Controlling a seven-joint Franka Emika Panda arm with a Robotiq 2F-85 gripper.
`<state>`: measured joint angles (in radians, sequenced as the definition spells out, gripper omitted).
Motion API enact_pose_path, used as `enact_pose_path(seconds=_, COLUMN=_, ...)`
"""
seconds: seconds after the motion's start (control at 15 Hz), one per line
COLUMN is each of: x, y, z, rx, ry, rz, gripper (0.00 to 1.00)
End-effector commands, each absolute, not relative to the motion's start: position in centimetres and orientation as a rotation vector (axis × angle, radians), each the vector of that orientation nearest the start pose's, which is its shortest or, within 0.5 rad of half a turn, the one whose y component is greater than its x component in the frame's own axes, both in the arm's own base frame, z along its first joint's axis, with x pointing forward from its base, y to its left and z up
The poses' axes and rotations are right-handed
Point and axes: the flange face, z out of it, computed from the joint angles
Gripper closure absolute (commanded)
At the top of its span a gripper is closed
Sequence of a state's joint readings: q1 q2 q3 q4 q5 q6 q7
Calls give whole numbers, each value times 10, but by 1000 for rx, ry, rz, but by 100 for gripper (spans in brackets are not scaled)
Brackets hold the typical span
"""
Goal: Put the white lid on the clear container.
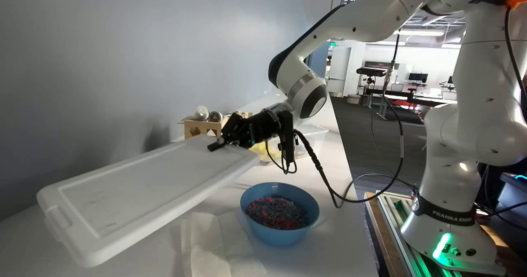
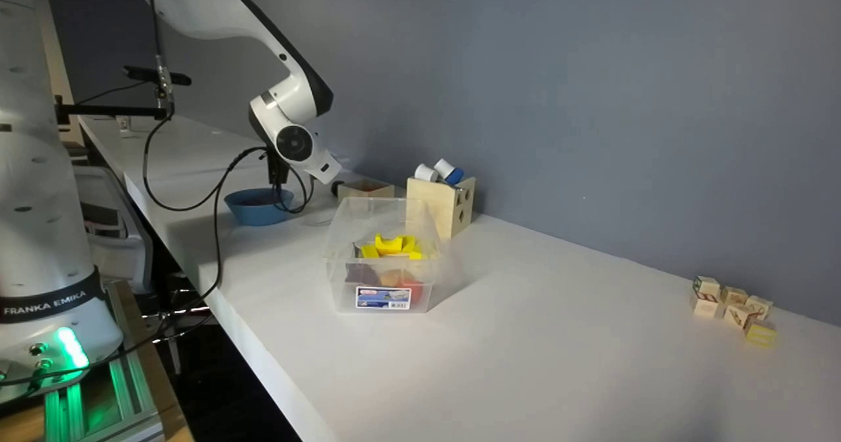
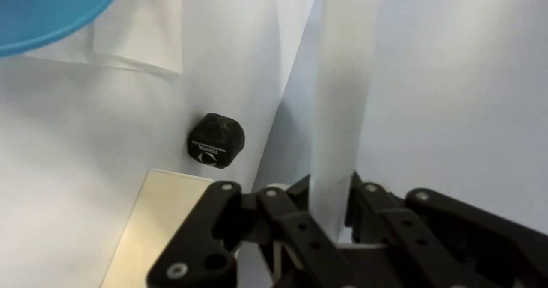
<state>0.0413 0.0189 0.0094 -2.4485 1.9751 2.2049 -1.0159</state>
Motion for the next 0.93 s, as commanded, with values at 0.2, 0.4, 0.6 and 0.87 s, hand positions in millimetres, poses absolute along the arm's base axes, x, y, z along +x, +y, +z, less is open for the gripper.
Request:
enact_pose_path(seconds=0.2, x=409, y=38, z=344, rx=-1980, ry=541, rz=-525, gripper=99)
enact_pose_path(seconds=0.4, x=369, y=19, z=349, rx=-2106, ry=718, rz=-608, gripper=99)
enact_pose_path(seconds=0.6, x=369, y=15, z=362, rx=-2125, ry=944, rz=-692, gripper=99)
enact_pose_path(seconds=0.87, x=334, y=18, z=385, rx=-2027, ry=1185, rz=-842, gripper=99)
